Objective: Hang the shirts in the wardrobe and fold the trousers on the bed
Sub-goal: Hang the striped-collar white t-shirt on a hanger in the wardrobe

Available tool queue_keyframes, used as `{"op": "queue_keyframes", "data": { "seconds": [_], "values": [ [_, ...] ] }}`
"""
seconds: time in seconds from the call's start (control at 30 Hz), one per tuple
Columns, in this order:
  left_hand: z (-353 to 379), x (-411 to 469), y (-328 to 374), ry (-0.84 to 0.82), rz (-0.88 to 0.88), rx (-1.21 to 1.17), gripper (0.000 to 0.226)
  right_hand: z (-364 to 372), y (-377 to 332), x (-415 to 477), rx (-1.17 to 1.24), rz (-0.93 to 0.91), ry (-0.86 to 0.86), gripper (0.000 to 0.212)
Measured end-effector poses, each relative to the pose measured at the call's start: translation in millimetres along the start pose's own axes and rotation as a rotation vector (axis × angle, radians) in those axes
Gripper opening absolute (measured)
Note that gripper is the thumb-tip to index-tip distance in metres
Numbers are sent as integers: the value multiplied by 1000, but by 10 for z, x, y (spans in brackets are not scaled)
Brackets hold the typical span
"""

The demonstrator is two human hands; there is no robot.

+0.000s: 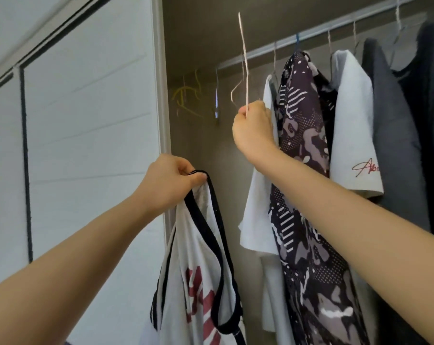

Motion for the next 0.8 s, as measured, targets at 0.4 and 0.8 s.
{"op": "queue_keyframes", "data": {
  "seconds": [0.4,0.8],
  "values": [
    [257,-1237,-300,-56,-312,-75,55,-350,657,-1635,286,-112,-101,3],
    [113,-2883,-613,145,-699,-2,53,-897,1323,-2898,631,-299,-301,20]
  ]
}}
Point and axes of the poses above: each hand's wrist, its own x-axis towards the middle knuckle, its own z-axis out of the palm, y = z × x, the point moved 8 cm from there along x, towards the middle knuckle, and after that the axes turned 14 degrees about -x, right-handed, at the moved point
